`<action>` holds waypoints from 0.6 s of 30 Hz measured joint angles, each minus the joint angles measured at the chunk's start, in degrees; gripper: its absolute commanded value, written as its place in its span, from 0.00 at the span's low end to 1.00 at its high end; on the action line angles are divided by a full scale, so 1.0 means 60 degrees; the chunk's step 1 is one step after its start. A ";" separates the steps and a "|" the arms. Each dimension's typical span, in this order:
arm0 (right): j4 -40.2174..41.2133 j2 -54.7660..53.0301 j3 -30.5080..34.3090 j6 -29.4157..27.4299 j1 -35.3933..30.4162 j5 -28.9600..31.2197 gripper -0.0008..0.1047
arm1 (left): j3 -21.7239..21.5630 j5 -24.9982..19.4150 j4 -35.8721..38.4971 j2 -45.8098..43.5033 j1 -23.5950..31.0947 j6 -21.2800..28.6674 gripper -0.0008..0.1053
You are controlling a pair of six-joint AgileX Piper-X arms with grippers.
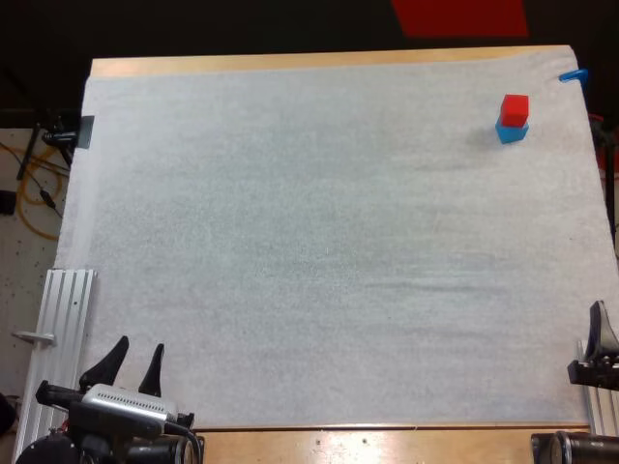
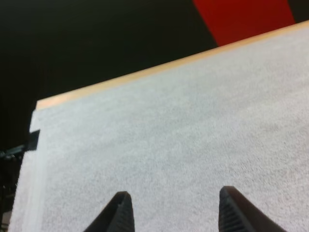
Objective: Stack red cube on blue cube
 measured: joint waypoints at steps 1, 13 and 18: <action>0.0000 0.0000 0.0021 0.0000 0.0000 -0.0057 0.67 | 0.0031 -0.0012 -0.0007 0.0000 0.0000 -0.0018 0.40; -0.0080 0.0000 0.0965 -0.0022 0.0000 -0.0990 0.67 | 0.1476 -0.0725 -0.1122 -0.0014 0.0000 -0.0634 0.40; -0.0080 0.0000 0.1230 -0.0022 0.0000 -0.1000 0.67 | 0.1843 -0.0725 -0.1311 -0.0014 0.0000 -0.0634 0.40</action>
